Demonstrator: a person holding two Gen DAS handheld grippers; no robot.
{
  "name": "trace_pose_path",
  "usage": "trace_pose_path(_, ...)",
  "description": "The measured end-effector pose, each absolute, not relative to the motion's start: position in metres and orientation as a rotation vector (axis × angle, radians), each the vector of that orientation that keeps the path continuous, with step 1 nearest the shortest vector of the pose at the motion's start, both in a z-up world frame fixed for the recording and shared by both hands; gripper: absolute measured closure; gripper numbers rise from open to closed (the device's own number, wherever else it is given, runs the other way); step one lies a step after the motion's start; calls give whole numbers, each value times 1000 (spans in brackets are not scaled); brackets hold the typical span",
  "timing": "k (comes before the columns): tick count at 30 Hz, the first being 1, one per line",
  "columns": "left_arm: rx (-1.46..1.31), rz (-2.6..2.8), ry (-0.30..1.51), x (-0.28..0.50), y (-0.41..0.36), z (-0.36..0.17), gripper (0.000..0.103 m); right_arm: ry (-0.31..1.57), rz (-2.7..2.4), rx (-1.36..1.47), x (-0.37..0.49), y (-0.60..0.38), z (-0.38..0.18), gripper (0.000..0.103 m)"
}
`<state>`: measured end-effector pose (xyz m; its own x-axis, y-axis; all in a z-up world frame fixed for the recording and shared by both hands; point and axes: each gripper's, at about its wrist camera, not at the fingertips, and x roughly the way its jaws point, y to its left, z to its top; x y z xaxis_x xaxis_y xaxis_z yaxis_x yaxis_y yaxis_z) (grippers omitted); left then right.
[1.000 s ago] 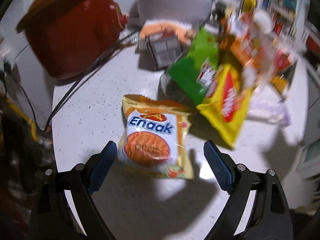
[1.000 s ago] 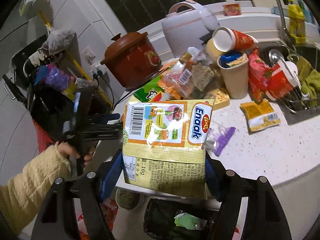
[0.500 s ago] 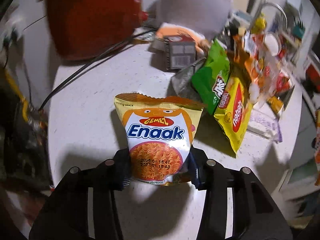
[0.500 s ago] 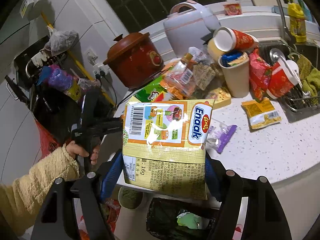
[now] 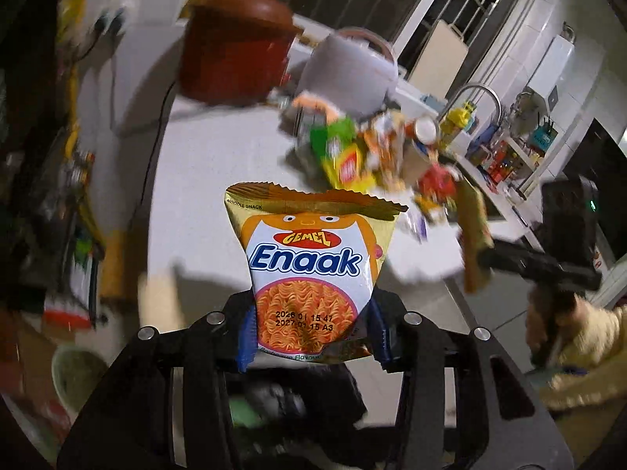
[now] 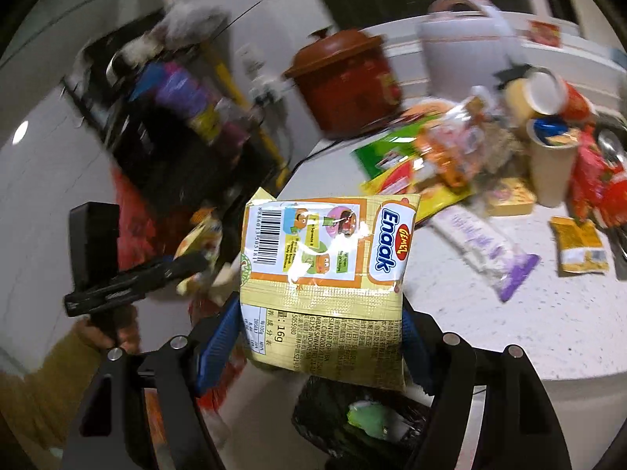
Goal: Collect trash
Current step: 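Lower both Enaak packets and release them into the black trash bag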
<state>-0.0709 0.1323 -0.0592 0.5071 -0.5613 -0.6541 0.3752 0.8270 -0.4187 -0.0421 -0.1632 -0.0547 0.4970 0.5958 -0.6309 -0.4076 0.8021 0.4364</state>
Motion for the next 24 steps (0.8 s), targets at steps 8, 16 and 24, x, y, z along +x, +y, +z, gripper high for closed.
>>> trace_pose_path(8,-348,-446,1191,-131,130,-187,59,1040,794,55,-79,-118,-116,31)
trace_pose_path(16,-359,-263,1528,-126,102,-384,59,1390,707,-51,-92,-91,-308,31)
trace_pose_path(24,-267,-130,1730,-103,84,-484,34,1599,508,-174,-82,-87,-455,22)
